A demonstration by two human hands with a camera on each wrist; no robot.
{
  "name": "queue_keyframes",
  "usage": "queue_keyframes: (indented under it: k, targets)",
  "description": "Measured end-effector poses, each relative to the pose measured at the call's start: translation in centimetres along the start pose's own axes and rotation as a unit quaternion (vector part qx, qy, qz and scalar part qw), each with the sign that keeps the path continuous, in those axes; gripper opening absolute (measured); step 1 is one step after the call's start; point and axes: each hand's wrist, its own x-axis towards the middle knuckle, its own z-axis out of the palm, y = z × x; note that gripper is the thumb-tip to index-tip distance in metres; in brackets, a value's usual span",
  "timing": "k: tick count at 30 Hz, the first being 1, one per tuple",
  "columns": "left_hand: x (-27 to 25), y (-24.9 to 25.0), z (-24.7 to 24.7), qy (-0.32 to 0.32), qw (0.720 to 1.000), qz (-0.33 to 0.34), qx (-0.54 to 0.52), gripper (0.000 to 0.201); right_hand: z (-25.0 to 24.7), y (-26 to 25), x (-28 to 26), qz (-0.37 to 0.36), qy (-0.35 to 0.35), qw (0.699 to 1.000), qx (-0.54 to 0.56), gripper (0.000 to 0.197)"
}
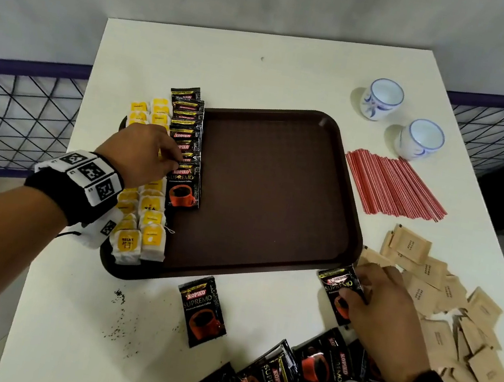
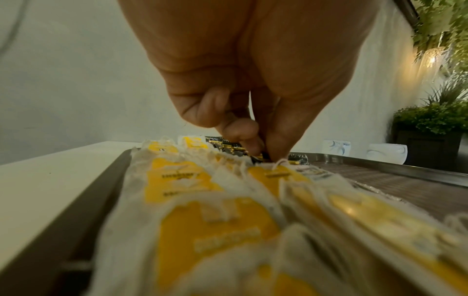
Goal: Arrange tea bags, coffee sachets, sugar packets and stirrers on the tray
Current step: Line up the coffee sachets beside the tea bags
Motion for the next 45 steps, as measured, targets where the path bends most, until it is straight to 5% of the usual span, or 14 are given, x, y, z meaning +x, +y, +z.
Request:
queue_keyframes:
  k: [20, 26, 31, 41, 45]
  targets:
    - [-1.0, 2.7, -1.9, 0.032, 0.998, 0.041, -0.047, 0.008, -3.5, -1.5, 0.0, 0.019, -0.02, 0.974, 0.226, 0.019]
    - [-2.0, 9.4, -2.1, -0.104, 0.974, 0.117, -0.165, 0.016, -0.9, -6.1, 2.1, -0.051, -0.067, 0.964, 0.252, 0.017]
    - [-2.0, 11.4, -1.4, -0.182, 0.961, 0.129, -0.161, 0.014, 1.2, -9.2, 3.0, -0.101, -0.091, 0.951, 0.278, 0.018]
    - [-2.4, 9.9, -1.9, -0.215, 0.957, 0.096, -0.171, 0.007, 3.1, -11.5, 2.4, -0.097, -0.109, 0.951, 0.273, 0.012]
    - [-1.9, 6.8, -3.6, -0.184, 0.969, 0.066, -0.153, 0.007, 3.6, -12.2, -0.7, -0.124, -0.204, 0.969, 0.068, 0.035]
